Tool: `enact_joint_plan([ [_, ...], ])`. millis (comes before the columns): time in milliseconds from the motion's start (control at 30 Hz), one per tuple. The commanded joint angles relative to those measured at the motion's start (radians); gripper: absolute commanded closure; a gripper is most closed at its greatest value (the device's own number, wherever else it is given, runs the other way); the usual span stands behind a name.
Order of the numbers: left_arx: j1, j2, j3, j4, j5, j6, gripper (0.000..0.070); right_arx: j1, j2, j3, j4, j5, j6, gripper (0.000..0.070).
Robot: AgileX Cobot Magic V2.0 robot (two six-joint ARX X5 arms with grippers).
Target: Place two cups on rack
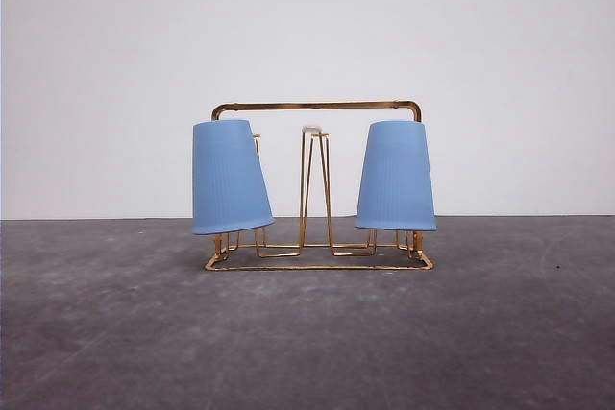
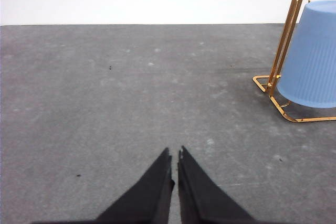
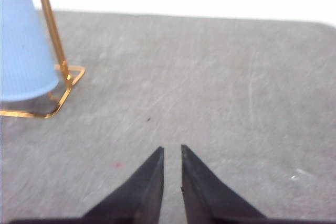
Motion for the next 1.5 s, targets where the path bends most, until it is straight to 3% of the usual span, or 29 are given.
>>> enact_joint_plan([
  [0, 0.001, 0.0, -0.014, -0.003, 0.002, 0.0, 0.07, -0.009, -0.027, -0.017, 0.011, -0.002, 0.006, 0.0641],
  [1467, 0.001, 0.0, -0.014, -0.003, 0.002, 0.0, 0.07, -0.019, -0.023, -0.016, 0.014, -0.001, 0.012, 0.0641],
])
